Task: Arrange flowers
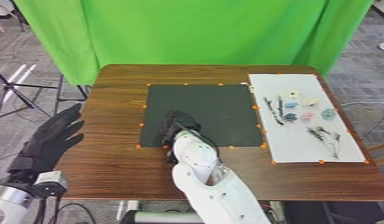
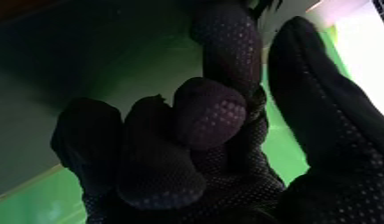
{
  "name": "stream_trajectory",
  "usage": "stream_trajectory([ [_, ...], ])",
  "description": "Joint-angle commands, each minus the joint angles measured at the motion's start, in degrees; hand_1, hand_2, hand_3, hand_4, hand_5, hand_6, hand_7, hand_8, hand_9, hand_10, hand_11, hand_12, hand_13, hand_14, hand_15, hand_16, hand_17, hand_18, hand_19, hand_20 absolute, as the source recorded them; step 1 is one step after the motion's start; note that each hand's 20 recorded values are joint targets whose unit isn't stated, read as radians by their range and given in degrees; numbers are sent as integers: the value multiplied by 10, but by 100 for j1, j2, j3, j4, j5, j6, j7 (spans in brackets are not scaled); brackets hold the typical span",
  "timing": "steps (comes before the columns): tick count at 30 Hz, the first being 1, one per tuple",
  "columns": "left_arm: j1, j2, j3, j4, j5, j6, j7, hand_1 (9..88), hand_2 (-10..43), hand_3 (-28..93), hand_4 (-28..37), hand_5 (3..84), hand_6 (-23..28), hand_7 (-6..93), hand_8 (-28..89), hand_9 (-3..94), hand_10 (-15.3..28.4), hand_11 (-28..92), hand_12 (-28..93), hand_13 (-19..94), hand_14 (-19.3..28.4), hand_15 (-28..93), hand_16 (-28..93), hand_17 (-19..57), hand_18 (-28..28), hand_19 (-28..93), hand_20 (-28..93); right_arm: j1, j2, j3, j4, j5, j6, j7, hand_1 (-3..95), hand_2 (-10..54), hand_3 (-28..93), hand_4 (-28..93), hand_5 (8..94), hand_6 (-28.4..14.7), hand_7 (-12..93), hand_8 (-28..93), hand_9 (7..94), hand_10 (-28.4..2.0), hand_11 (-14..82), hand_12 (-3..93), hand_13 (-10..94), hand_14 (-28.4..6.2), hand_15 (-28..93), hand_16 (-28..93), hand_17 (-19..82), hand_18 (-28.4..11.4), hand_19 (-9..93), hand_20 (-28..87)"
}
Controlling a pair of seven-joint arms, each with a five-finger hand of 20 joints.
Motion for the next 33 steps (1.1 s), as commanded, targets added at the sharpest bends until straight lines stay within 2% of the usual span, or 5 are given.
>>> stream_trajectory([
  [1, 122, -151, -77, -37, 17, -47, -32, 245, -87, 690, -263, 206, -1, 176, -92, 152, 73, 67, 238, 108, 100, 98, 110, -115, 163, 306, 108, 86, 292, -219, 3, -572, -93, 28, 254, -91, 809, -248, 803, 4, 471, -98, 884, -76, 546, 458, 834, -62, 781, 409, 531, -210, 932, 681],
  [8, 419, -383, -155, -140, 64, 92, 273, 243, -86, 691, -263, 207, 0, 176, -92, 152, 74, 68, 237, 108, 100, 100, 110, -115, 163, 306, 109, 579, 909, -503, -274, -346, -208, 128, 216, -86, 796, -244, 778, -3, 479, -101, 866, -80, 562, 470, 820, -68, 790, 417, 517, -211, 932, 683],
  [14, 537, -553, -179, -187, 74, 97, 410, 243, -84, 691, -265, 207, 0, 176, -93, 152, 74, 68, 236, 108, 100, 100, 109, -115, 163, 307, 108, 615, 1810, -207, -982, 100, 99, 202, 197, -69, 786, -243, 750, -14, 479, -107, 834, -96, 570, 474, 787, -82, 798, 418, 478, -214, 932, 676],
  [23, 488, -599, -219, -174, 97, 73, 429, 243, -83, 692, -266, 207, 0, 177, -93, 152, 75, 68, 235, 109, 100, 100, 108, -116, 163, 308, 108, -311, 3826, 1161, -1984, 461, 1150, 456, 239, -95, 784, -282, 615, -41, 451, -133, 685, -135, 570, 435, 650, -114, 784, 360, 349, -211, 932, 566],
  [33, 449, -631, -225, -158, 113, 17, 403, 242, -81, 692, -267, 207, 0, 178, -94, 153, 75, 69, 234, 110, 101, 103, 107, -116, 164, 309, 108, -2095, 4806, 3258, -2602, 825, 466, 1213, 247, -95, 663, -283, 488, -77, 440, -151, 542, -155, 573, 416, 527, -136, 761, 316, 283, -212, 912, 539],
])
